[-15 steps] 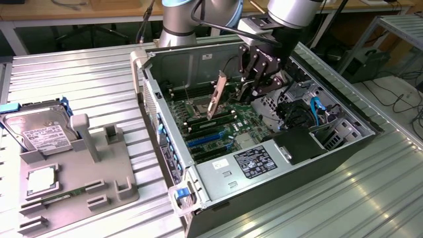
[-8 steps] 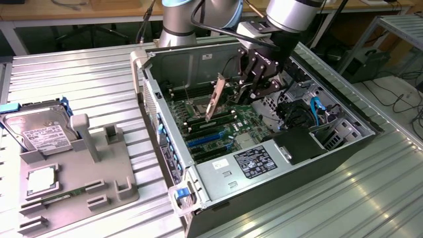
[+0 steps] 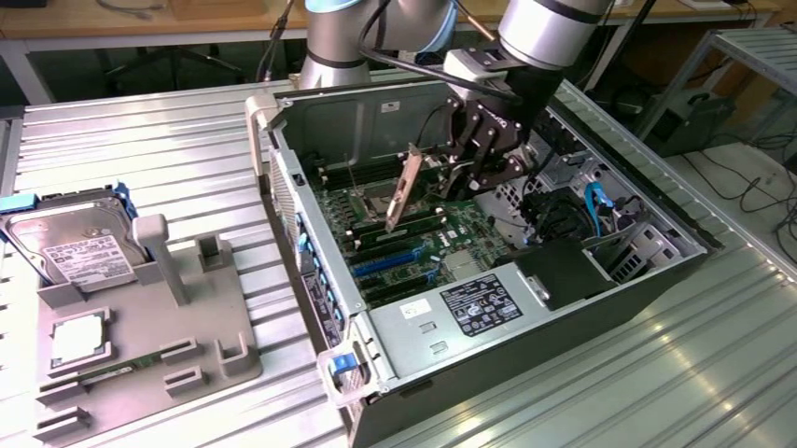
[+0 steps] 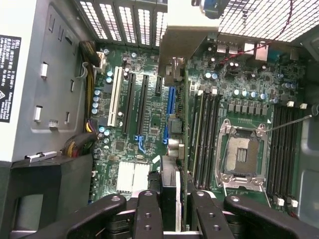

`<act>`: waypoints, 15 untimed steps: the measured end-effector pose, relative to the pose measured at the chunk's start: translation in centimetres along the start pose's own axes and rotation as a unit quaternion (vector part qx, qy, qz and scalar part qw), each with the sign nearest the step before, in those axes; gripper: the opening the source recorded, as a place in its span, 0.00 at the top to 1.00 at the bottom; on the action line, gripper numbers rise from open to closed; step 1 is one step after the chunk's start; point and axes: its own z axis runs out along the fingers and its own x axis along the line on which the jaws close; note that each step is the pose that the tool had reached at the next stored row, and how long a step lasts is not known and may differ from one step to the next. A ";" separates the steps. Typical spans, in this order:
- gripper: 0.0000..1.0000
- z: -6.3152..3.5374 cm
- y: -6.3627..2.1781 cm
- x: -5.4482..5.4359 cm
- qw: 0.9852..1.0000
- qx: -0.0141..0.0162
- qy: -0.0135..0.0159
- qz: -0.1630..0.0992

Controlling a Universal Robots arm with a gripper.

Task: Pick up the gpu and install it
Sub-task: 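Insert the gpu into the slot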

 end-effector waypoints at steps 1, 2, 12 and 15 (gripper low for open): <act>0.72 0.14 0.02 0.0 1.000 0.002 0.000 0.001; 0.72 0.23 0.04 0.0 1.000 0.003 0.000 0.002; 0.72 1.47 -0.09 0.0 1.000 0.007 0.009 0.004; 0.72 1.58 -0.07 0.0 1.000 0.011 0.010 0.004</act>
